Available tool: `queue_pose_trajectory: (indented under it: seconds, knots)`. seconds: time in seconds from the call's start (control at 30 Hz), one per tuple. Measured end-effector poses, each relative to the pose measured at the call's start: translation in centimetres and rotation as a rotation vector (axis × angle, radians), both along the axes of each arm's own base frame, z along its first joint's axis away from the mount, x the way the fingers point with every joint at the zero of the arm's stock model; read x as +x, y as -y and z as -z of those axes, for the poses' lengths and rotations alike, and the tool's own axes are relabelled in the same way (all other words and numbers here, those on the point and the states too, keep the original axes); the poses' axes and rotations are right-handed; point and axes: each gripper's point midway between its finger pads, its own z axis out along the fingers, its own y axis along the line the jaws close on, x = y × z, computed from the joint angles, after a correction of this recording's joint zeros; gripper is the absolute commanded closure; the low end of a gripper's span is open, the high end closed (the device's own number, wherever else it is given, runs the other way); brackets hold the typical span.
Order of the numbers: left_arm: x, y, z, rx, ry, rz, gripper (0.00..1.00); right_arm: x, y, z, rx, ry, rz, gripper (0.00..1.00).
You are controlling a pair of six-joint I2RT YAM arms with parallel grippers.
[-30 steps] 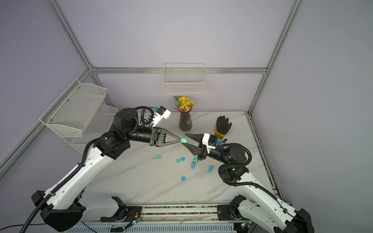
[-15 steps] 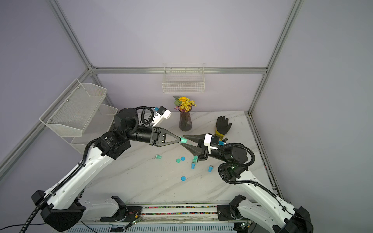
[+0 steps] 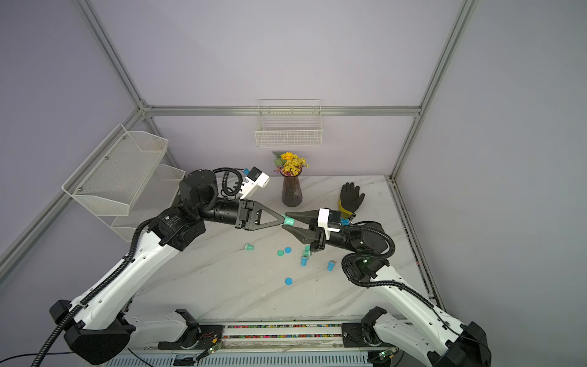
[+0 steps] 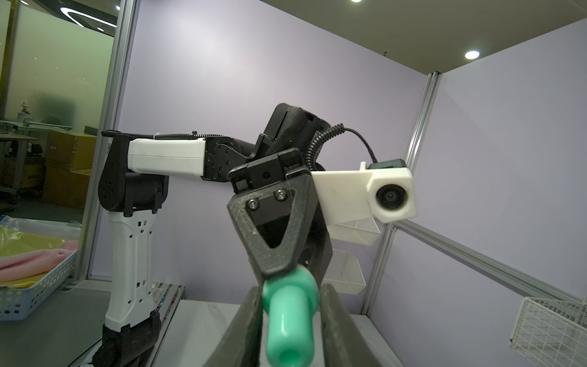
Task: Close the stamp cap
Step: Pick up the stamp from the center of the board.
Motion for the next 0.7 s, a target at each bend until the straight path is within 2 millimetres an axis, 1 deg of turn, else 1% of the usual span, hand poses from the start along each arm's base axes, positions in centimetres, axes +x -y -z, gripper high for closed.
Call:
queue_pose_trajectory:
  seconds: [0.1, 0.17, 0.23, 0.3, 0.33, 0.4, 0.43, 0.47, 0.53, 0.6, 0.63, 0.7]
  knots:
    - [0.1, -0.1, -0.1, -0.002, 0.003, -0.005, 0.84, 0.0, 0.1, 0.0, -0.003, 0.0, 0.006, 0.79]
    - [0.1, -0.2, -0.2, -0.005, 0.006, -0.004, 0.84, 0.0, 0.1, 0.0, -0.004, -0.004, 0.006, 0.81]
    - [0.0, -0.2, -0.2, -0.007, 0.007, -0.002, 0.84, 0.0, 0.1, 0.0, -0.003, -0.004, 0.006, 0.86]
    - [0.0, -0.2, -0.2, -0.006, 0.006, -0.002, 0.84, 0.0, 0.1, 0.0, -0.004, -0.004, 0.005, 0.87]
    - [0.0, -0.2, -0.2, -0.006, 0.006, -0.002, 0.84, 0.0, 0.1, 0.0, -0.004, -0.004, 0.005, 0.84]
    - [0.0, -0.2, -0.2, -0.004, 0.004, -0.002, 0.83, -0.1, 0.1, 0.0, -0.005, -0.003, 0.002, 0.9]
    - [0.0, -0.2, -0.1, -0.002, 0.002, -0.002, 0.78, -0.1, 0.1, 0.0, -0.005, -0.004, 0.001, 0.91]
    - [0.0, -0.2, -0.1, -0.001, 0.002, -0.002, 0.7, -0.1, 0.1, 0.0, -0.006, -0.006, 0.001, 0.91]
    - [0.1, -0.3, 0.0, 0.003, 0.01, -0.006, 0.5, 0.0, 0.0, 0.1, -0.009, -0.012, 0.0, 0.92]
    - [0.5, -0.4, 0.4, 0.018, 0.01, -0.027, 0.38, 0.0, 0.0, 0.3, -0.014, -0.019, -0.001, 0.96]
    - [0.9, -0.6, 0.8, 0.034, 0.002, -0.049, 0.33, 0.1, 0.0, 0.3, -0.015, -0.023, 0.0, 0.97]
    - [2.3, -1.5, 1.3, 0.062, 0.003, -0.116, 0.29, 0.3, 0.0, 0.5, -0.017, -0.036, 0.012, 1.0]
